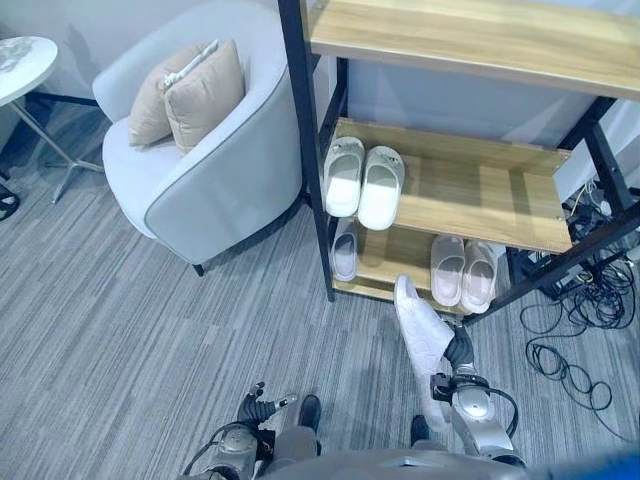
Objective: Arrange the slippers neatly on the shoe rack.
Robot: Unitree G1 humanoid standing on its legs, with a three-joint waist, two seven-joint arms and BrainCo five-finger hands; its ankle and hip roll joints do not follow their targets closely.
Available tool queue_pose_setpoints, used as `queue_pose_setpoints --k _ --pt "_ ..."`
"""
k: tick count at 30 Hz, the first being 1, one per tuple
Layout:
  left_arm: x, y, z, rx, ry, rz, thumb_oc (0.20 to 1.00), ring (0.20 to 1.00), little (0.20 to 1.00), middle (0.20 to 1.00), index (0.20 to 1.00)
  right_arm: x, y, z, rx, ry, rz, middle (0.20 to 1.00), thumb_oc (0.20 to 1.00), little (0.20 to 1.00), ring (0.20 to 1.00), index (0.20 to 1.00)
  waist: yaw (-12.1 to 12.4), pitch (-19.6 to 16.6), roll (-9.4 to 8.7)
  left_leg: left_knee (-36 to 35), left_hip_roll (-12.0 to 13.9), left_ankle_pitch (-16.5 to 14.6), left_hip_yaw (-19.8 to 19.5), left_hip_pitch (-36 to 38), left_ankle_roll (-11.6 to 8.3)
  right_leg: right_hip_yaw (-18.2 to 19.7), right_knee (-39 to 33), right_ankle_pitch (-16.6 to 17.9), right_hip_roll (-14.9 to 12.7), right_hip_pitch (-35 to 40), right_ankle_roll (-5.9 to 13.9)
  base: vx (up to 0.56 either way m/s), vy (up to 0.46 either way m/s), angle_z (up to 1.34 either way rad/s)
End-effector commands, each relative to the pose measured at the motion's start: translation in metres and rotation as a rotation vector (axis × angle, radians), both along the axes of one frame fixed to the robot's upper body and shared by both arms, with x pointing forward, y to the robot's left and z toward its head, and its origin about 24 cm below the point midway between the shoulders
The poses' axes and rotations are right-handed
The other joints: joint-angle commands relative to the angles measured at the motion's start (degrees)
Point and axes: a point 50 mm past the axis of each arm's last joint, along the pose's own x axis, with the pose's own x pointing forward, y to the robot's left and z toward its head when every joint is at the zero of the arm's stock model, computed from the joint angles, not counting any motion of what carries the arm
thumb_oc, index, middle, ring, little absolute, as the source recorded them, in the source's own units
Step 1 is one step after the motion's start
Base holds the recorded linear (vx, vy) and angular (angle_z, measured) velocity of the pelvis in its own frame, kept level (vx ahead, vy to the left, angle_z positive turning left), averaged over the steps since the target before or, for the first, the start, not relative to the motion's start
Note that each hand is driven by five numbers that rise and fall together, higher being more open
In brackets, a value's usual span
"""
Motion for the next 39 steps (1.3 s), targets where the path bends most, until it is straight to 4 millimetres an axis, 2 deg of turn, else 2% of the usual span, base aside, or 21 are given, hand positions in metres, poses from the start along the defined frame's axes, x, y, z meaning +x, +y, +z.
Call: queue_pose_setpoints --k 1,3,5,7,9,12,16,19,22,25,26,27,31,32,33,34,35,39 --pt "-0.039 -0.02 -0.013 -0.043 0.142 -0.009 1.0 1.0 1.0 1.0 1.0 0.026 -0.008 0.029 0.005 -0.181 -0.019 0.2 0.2 0.2 0.2 0.2 0.94 1.74 2.24 -3.28 1.22 1.13 -1.13 1.77 1.67 -3.33 5.31 -1.0 3.16 -1.4 0.54 -0.15 0.098 -0.39" --pt "-0.026 -0.018 -0.011 -0.04 0.118 -0.008 1.0 1.0 1.0 1.0 1.0 0.038 -0.004 0.036 0.008 -0.21 -0.013 0.2 0.2 0.2 0.2 0.2 0.99 3.16 1.73 -1.02 0.55 0.45 0.11 -0.61 1.97 -6.05 7.24 -0.24 3.71 -4.02 0.2 -0.16 0.084 -0.54" --pt "-0.013 -0.015 -0.007 -0.034 0.083 0.006 1.0 1.0 1.0 1.0 1.0 0.053 0.0 0.046 0.004 -0.245 0.012 0.2 0.2 0.2 0.2 0.2 0.52 4.77 1.13 0.8 -0.74 -0.52 1.19 -2.4 2.4 -5.82 7.01 1.66 4.86 -8.46 -0.1 -0.13 0.062 -0.48" --pt "-0.004 -0.018 -0.005 -0.042 0.053 -0.004 1.0 1.0 1.0 1.0 1.0 0.06 -0.005 0.052 -0.019 -0.26 0.002 0.2 0.2 0.2 0.2 0.2 0.22 5.51 0.85 4.56 -2.46 -1.7 0.7 -6.48 2.62 -4.21 5.12 1.68 4.66 -9.14 -0.55 -0.15 0.025 -0.19" --pt "0.012 -0.019 0.0 -0.046 -0.003 0.006 1.0 1.0 1.0 1.0 1.0 0.07 -0.01 0.061 -0.036 -0.285 -0.004 0.2 0.2 0.2 0.2 0.2 0.08 6.13 1.13 7.96 -2.95 -2.85 0.02 -10.91 2.43 -0.69 9.01 0.6 6.43 -14.64 -1.41 -0.17 -0.006 0.07" --pt "0.032 -0.028 0.007 -0.052 -0.073 -0.044 1.0 1.0 1.0 1.0 1.0 0.099 -0.015 0.085 -0.089 -0.343 0.033 0.2 0.2 0.2 0.2 0.2 0.47 7.4 1.37 12.02 -3.28 -3.75 0.15 -16.13 2.44 -1.91 12.42 -0.88 5.78 -19.38 -2.51 -0.14 -0.012 0.24" --pt "0.06 -0.037 0.019 -0.064 -0.167 -0.09 1.0 1.0 1.0 1.0 1.0 0.135 -0.014 0.126 -0.171 -0.437 0.081 0.2 0.2 0.2 0.2 0.2 0.85 8.56 1.96 18.47 -3.57 -4.98 -0.44 -25.07 2.31 -0.9 19.06 -3.56 4.98 -27.92 -3.49 -0.12 -0.017 0.06" --pt "0.074 -0.042 0.026 -0.076 -0.21 -0.105 1.0 1.0 1.0 1.0 1.0 0.157 -0.01 0.157 -0.197 -0.515 0.068 0.2 0.2 0.2 0.2 0.2 1.48 8.89 2.26 22.32 -3.57 -5.82 -0.55 -31.04 2.23 -0.09 23.85 -5.47 4.45 -33.98 -4.26 -0.08 -0.011 0.06" --pt "0.091 -0.044 0.035 -0.076 -0.272 -0.123 1.0 1.0 1.0 1.0 1.0 0.18 -0.002 0.2 -0.213 -0.617 0.065 0.2 0.2 0.2 0.2 0.2 2.03 8.73 2.23 27.91 -3.66 -7.34 -0.3 -38.31 2.18 -0.04 29.44 -7.15 4.29 -41.36 -4.8 -0.07 -0.028 0.11" --pt "0.106 -0.045 0.045 -0.091 -0.331 -0.125 1.0 1.0 1.0 1.0 1.0 0.194 0.006 0.236 -0.231 -0.689 0.058 0.2 0.2 0.2 0.2 0.2 2.48 8.14 2.14 34.16 -4.07 -9.18 0.43 -45.98 2.13 0.31 35.2 -9.0 4.21 -49.01 -5.06 -0.05 -0.027 0.17" --pt "0.115 -0.044 0.052 -0.096 -0.363 -0.118 1.0 1.0 1.0 1.0 1.0 0.202 0.013 0.255 -0.231 -0.722 0.053 0.2 0.2 0.2 0.2 0.2 2.77 7.48 2.02 37.53 -4.55 -9.96 1.21 -50.65 1.99 0.11 38.79 -10.14 4.03 -53.89 -5.11 -0.03 -0.012 0.11" --pt "0.115 -0.044 0.052 -0.096 -0.363 -0.118 1.0 1.0 1.0 1.0 1.0 0.202 0.013 0.255 -0.231 -0.722 0.053 0.2 0.2 0.2 0.2 0.2 2.77 7.41 2.0 37.58 -4.55 -9.97 1.22 -50.75 1.99 0.13 38.85 -10.17 4.02 -54.01 -5.11 -0.03 -0.02 0.08" --pt "0.133 -0.042 0.07 -0.113 -0.487 -0.089 1.0 1.0 1.0 1.0 1.0 0.214 0.023 0.291 -0.255 -0.755 0.048 0.2 0.2 0.2 0.2 0.2 3.27 6.01 1.31 47.52 -4.49 -14.13 3.25 -59.53 1.53 1.35 48.61 -13.14 3.64 -63.7 -5.71 0.0 -0.035 0.06" --pt "0.144 -0.037 0.082 -0.112 -0.56 -0.054 1.0 1.0 1.0 1.0 1.0 0.219 0.03 0.305 -0.286 -0.755 0.068 0.2 0.2 0.2 0.2 0.2 3.5 5.7 0.94 52.9 -4.21 -16.09 4.04 -63.77 1.43 1.92 53.36 -14.65 2.89 -67.99 -6.0 0.02 -0.04 -0.02" --pt "0.144 -0.037 0.082 -0.112 -0.56 -0.054 1.0 1.0 1.0 1.0 1.0 0.219 0.03 0.305 -0.286 -0.755 0.068 0.2 0.2 0.2 0.2 0.2 3.5 5.64 0.92 52.94 -4.2 -16.11 4.06 -63.86 1.43 1.95 53.42 -14.68 2.9 -68.1 -5.99 0.04 -0.053 -0.03" --pt "0.148 -0.035 0.087 -0.111 -0.597 -0.03 1.0 1.0 1.0 1.0 1.0 0.22 0.031 0.31 -0.295 -0.759 0.07 0.2 0.2 0.2 0.2 0.2 3.55 5.41 0.65 55.58 -4.17 -17.38 4.31 -65.55 1.37 2.38 56.09 -15.68 2.68 -70.2 -6.15 0.12 -0.035 -0.04" --pt "0.151 -0.033 0.091 -0.117 -0.624 -0.01 1.0 1.0 1.0 1.0 1.0 0.22 0.031 0.313 -0.295 -0.758 0.07 0.2 0.2 0.2 0.2 0.2 3.56 5.49 0.58 59.93 -4.08 -20.45 4.54 -66.82 1.52 2.45 60.25 -18.46 2.13 -71.35 -6.36 0.15 -0.058 0.0" --pt "0.159 -0.025 0.104 -0.108 -0.7 0.008 1.0 1.0 1.0 1.0 1.0 0.221 0.032 0.336 -0.258 -0.806 0.04 0.2 0.2 0.2 0.2 0.2 3.44 4.68 -0.3 70.4 -3.47 -24.64 5.34 -72.72 1.46 3.63 70.89 -22.39 1.5 -77.76 -6.49 0.12 -0.077 0.02"
